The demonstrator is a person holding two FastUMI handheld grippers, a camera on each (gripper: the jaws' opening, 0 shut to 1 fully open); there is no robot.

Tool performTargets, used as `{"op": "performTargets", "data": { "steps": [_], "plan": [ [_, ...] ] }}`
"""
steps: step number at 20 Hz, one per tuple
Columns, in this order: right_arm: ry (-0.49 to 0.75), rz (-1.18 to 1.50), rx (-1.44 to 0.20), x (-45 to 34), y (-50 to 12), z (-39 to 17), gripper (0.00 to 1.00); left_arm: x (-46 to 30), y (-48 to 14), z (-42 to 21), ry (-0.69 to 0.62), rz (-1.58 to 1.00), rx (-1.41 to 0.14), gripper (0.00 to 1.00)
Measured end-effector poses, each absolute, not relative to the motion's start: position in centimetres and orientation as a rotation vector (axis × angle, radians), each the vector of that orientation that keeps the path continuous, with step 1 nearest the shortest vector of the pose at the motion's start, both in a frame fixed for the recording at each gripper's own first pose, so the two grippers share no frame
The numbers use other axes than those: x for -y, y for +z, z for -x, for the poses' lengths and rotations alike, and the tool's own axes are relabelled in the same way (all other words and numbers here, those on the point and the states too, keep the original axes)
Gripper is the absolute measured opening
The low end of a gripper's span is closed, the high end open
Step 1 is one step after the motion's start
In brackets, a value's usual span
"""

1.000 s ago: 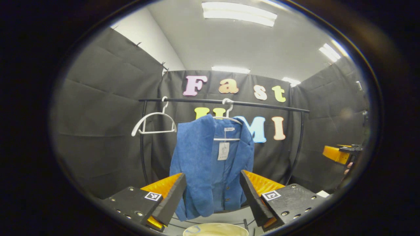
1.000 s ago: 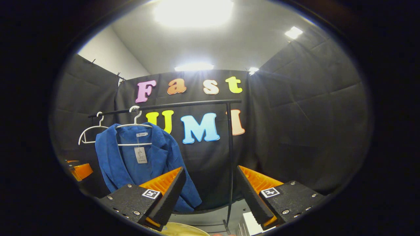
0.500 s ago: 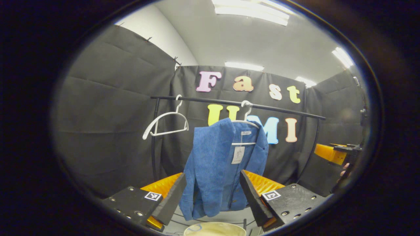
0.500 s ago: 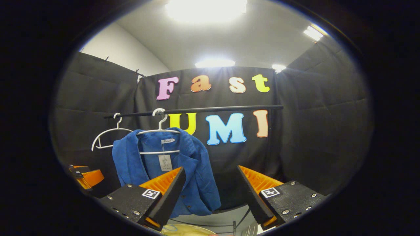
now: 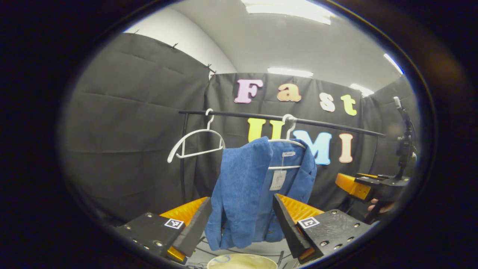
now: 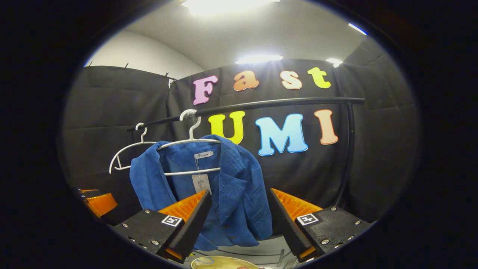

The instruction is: Grasp the clothes on the hanger with both hands and then place them into the laundry hamper below.

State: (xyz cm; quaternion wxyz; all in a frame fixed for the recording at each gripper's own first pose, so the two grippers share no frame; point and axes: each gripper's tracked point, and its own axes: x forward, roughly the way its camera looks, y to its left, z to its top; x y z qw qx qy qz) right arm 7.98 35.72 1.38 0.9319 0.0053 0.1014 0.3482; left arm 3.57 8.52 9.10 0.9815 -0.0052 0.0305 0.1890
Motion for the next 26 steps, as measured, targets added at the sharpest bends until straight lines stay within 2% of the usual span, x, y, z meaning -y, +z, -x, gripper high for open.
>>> {"op": "performTargets", "data": {
  "steps": [7, 13, 14, 16, 17, 21, 22, 23, 26],
  "plan": [
    [0.814, -0.017, -0.279, -37.9, -1.6, -11.1, 0.95, -7.0, 7.0, -5.9, 0.475, 0.050, -0.077, 0.99],
    [0.971, -0.102, -0.317, -40.8, -2.1, -11.3, 0.95, -5.5, 6.0, -9.3, 0.501, 0.058, -0.077, 0.99],
    [0.987, -0.104, -0.315, -40.9, -2.5, -11.2, 0.95, -5.3, 5.9, -10.0, 0.507, 0.058, -0.071, 0.94],
    [1.009, -0.119, -0.330, -41.2, -3.5, -11.2, 0.95, -5.2, 5.3, -11.8, 0.519, 0.061, -0.071, 0.94],
    [1.033, -0.124, -0.353, -41.7, -4.3, -11.2, 0.95, -5.1, 4.9, -12.7, 0.525, 0.065, -0.075, 0.99],
    [1.032, -0.102, -0.418, -43.1, -7.7, -12.8, 0.95, -6.6, 3.7, -16.5, 0.600, 0.041, -0.085, 0.98],
    [1.033, -0.105, -0.430, -43.6, -8.3, -13.1, 0.95, -7.0, 3.3, -17.1, 0.622, 0.033, -0.091, 0.94],
    [1.034, -0.108, -0.444, -44.2, -8.8, -13.4, 0.95, -7.4, 3.0, -17.9, 0.637, 0.032, -0.100, 0.98],
    [1.058, -0.095, -0.493, -46.0, -10.8, -13.7, 0.95, -8.4, 2.1, -19.6, 0.667, 0.030, -0.124, 0.99]
  ]
}}
